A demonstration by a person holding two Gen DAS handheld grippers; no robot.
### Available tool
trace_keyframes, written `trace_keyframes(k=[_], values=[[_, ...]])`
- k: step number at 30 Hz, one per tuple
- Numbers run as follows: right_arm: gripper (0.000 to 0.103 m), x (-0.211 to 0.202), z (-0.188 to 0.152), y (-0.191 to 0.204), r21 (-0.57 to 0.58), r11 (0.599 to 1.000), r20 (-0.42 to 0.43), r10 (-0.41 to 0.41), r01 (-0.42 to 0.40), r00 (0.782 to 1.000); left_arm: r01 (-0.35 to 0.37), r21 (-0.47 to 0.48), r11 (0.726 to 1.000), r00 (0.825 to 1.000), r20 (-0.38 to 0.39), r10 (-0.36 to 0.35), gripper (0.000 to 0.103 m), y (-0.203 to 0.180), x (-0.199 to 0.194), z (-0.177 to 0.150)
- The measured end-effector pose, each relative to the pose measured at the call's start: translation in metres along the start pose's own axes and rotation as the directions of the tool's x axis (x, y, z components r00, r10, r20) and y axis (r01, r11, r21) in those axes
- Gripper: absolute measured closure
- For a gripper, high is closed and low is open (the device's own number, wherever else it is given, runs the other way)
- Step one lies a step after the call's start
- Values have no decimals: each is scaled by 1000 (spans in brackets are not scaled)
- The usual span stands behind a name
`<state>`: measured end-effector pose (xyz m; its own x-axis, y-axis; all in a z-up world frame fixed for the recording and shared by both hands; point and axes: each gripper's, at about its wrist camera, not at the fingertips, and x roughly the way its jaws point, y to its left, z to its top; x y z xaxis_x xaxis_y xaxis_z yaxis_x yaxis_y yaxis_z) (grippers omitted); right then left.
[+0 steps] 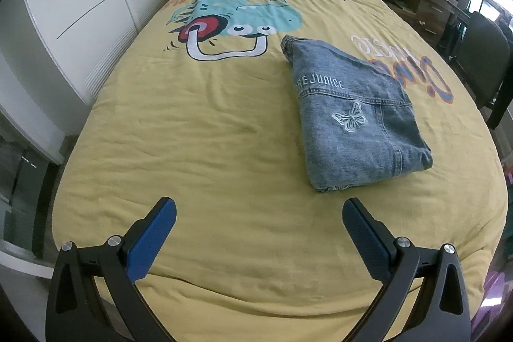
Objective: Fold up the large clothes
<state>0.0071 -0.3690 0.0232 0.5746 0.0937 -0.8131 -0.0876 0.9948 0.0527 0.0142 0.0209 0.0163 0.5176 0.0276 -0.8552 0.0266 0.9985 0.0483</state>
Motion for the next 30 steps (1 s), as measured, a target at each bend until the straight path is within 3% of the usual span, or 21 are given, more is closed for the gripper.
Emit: trace_keyframes(k=[30], values=[[0, 10, -5, 0, 23, 1000, -33, 16, -15, 999, 13, 24, 1000, 1000, -5, -13, 1, -5, 9, 4]])
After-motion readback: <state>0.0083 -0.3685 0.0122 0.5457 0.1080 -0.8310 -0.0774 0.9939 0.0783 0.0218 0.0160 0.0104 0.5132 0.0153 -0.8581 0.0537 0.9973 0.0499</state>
